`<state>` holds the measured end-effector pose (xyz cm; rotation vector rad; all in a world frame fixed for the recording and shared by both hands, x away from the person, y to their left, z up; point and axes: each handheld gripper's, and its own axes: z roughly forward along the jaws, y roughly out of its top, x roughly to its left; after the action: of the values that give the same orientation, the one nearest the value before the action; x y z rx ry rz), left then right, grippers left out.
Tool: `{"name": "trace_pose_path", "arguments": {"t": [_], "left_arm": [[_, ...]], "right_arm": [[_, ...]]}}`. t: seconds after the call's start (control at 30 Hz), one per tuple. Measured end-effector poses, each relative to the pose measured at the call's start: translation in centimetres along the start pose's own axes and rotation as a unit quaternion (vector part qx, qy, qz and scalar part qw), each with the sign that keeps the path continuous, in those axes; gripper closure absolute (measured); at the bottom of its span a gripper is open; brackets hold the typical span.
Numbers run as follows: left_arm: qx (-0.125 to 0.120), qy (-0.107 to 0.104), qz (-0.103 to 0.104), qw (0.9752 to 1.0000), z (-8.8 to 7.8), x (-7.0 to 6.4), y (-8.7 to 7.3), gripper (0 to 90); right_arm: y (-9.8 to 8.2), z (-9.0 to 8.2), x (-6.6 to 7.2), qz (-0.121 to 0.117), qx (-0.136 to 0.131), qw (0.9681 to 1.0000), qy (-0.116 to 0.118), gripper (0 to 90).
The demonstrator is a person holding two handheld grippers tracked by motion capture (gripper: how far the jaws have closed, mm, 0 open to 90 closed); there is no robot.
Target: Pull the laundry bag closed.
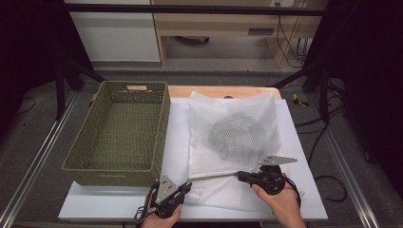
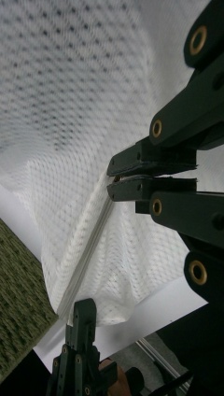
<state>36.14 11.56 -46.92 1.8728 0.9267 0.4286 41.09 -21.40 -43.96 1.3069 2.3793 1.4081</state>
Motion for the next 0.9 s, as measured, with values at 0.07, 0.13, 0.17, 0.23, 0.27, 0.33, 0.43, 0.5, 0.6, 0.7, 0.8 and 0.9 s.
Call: {"name": "trace_pose_path", "arguments": {"t": [0.07,0.13,0.17,0.23,0.27,0.33,0.43,0.5,0.6,0.7,0.8,0.9], "left_arm": [[0.0,-0.001,0.001,1.0,0.0,0.1,0.0,88.6],[0.001,-0.002,0.003,1.0,0.1,0.0,-0.1,88.6],[0.003,-0.002,0.004,1.0,0.1,-0.1,-0.1,88.6],[0.004,-0.002,0.004,1.0,0.1,-0.1,-0.2,88.6],[0.004,-0.002,0.003,1.0,0.1,-0.1,-0.2,88.6],[0.004,-0.003,0.002,1.0,0.1,-0.2,-0.2,88.6],[0.005,-0.004,0.004,1.0,0.2,-0.2,-0.2,88.6],[0.004,-0.004,0.007,1.0,0.2,-0.3,-0.2,88.6],[0.003,-0.004,0.006,1.0,0.3,-0.3,-0.2,88.6],[0.003,-0.003,0.005,1.0,0.3,-0.3,-0.2,88.6],[0.004,-0.003,0.007,1.0,0.2,-0.2,-0.2,88.6],[0.003,-0.003,0.002,1.0,0.1,-0.1,-0.2,88.6]], "right_arm": [[0.0,-0.3,-0.4,0.003,-0.001,1.0,0.0,86.8],[-0.1,-0.5,-0.6,0.005,-0.002,1.0,0.002,86.8],[-0.1,-0.5,-0.6,0.004,-0.001,1.0,0.0,86.9],[-0.1,-0.4,-0.6,0.002,0.001,1.0,-0.002,86.9],[-0.1,-0.4,-0.6,0.001,0.002,1.0,-0.001,86.8],[-0.1,-0.4,-0.6,0.003,0.004,1.0,-0.002,86.8],[-0.1,-0.4,-0.8,0.0,0.004,1.0,-0.001,86.8],[-0.2,-0.4,-0.8,0.001,0.004,1.0,-0.001,86.8],[-0.2,-0.4,-0.9,0.0,0.002,1.0,0.0,86.8],[-0.2,-0.5,-0.9,-0.001,0.002,1.0,0.003,86.8],[-0.2,-0.6,-0.9,-0.004,0.008,0.9999,-0.006,86.8],[-0.3,-1.1,-1.3,0.001,0.005,1.0,-0.007,86.8]]}}
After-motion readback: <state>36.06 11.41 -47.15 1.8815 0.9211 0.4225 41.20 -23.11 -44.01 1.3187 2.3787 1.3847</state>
